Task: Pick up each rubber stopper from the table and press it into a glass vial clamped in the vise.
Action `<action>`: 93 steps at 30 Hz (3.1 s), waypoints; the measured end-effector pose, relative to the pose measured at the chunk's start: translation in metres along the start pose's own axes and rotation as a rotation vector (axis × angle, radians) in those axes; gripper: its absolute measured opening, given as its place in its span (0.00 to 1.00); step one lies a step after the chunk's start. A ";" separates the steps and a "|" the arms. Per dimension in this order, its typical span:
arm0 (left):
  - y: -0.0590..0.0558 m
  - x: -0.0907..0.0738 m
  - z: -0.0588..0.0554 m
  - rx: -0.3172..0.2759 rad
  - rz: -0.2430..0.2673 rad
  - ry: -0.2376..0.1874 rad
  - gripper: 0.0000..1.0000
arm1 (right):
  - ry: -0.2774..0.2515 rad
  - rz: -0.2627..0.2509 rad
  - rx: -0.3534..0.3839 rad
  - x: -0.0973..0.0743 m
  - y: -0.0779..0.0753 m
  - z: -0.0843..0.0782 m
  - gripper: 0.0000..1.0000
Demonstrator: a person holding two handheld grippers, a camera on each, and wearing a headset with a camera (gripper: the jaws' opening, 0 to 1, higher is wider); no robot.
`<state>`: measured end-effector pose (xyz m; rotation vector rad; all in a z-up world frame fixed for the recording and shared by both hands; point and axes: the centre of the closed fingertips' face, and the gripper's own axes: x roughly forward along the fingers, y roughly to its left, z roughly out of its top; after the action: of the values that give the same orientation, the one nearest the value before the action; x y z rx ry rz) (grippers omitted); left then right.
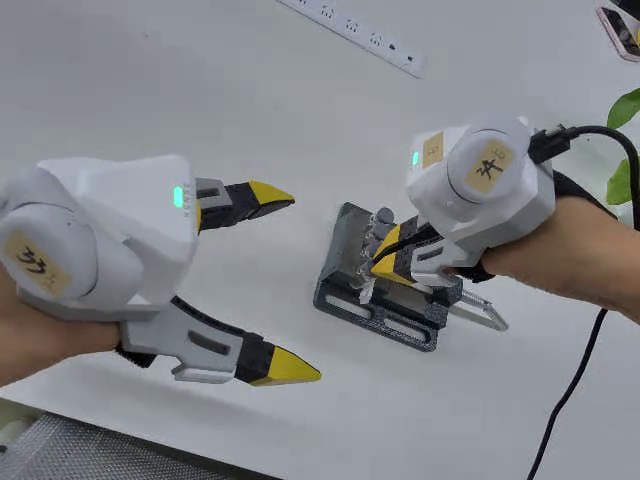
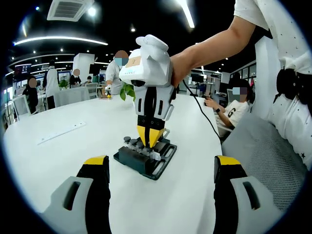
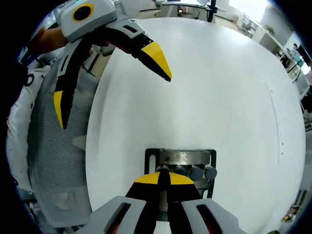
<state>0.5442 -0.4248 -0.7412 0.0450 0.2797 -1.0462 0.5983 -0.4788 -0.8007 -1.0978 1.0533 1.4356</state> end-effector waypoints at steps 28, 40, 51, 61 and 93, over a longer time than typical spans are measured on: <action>0.002 0.002 0.011 0.019 0.014 0.005 0.86 | -0.009 -0.026 -0.043 0.001 0.000 -0.002 0.00; -0.002 -0.006 0.016 0.033 0.037 0.027 0.86 | -0.057 -0.035 0.032 -0.001 -0.004 -0.003 0.00; -0.002 -0.011 0.016 0.043 0.043 0.038 0.87 | -0.131 -0.061 0.095 -0.016 -0.005 -0.003 0.05; -0.004 -0.013 0.016 0.061 0.037 0.064 0.91 | -0.242 -0.110 0.180 -0.043 -0.001 -0.013 0.14; -0.009 -0.012 0.004 0.095 0.010 0.177 0.99 | -0.653 -0.285 0.486 -0.089 0.055 -0.114 0.56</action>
<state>0.5311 -0.4199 -0.7339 0.2250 0.3901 -1.0470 0.5626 -0.6139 -0.7344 -0.3600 0.6795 1.1040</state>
